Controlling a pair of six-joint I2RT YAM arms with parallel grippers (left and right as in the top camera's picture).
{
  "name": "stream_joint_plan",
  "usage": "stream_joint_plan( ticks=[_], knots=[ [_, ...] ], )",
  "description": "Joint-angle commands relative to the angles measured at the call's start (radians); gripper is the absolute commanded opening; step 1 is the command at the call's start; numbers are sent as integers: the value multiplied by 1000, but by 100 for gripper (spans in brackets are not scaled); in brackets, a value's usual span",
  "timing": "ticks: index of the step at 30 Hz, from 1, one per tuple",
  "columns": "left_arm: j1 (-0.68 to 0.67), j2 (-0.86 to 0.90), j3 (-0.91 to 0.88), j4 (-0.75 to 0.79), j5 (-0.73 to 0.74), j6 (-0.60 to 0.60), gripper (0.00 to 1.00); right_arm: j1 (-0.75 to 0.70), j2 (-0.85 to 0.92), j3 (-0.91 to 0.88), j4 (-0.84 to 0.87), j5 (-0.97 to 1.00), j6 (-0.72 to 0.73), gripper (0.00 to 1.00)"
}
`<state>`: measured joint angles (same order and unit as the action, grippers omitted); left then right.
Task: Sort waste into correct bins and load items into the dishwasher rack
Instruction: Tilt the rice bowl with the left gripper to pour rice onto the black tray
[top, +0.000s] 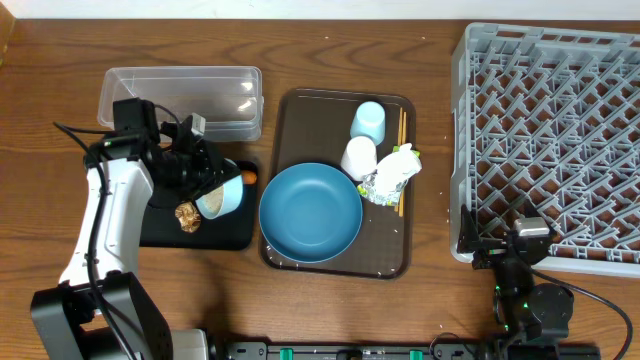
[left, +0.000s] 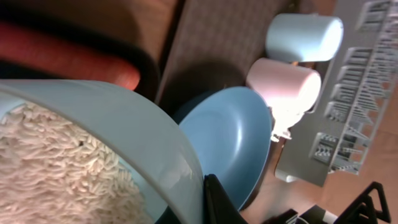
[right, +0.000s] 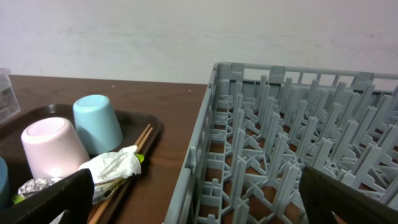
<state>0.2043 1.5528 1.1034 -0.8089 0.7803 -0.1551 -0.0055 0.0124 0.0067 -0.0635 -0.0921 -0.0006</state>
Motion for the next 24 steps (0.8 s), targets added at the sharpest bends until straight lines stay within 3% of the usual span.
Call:
stream_joint_plan(
  ticks=[1,13,18,24],
  knots=[
    [31,-13,-50,43,130,51,6,-6,-6,-1,-4,6,11,99],
    [174,-9,-169,168,259,78,6,-6,-6,-1,-4,6,11,99],
    [229,-4,-182,169,438,167,6,-6,-6,-1,-4,6,11,99],
    [241,-4,-217,176,470,171,6,-6,-6,-1,-4,6,11,99]
  ],
)
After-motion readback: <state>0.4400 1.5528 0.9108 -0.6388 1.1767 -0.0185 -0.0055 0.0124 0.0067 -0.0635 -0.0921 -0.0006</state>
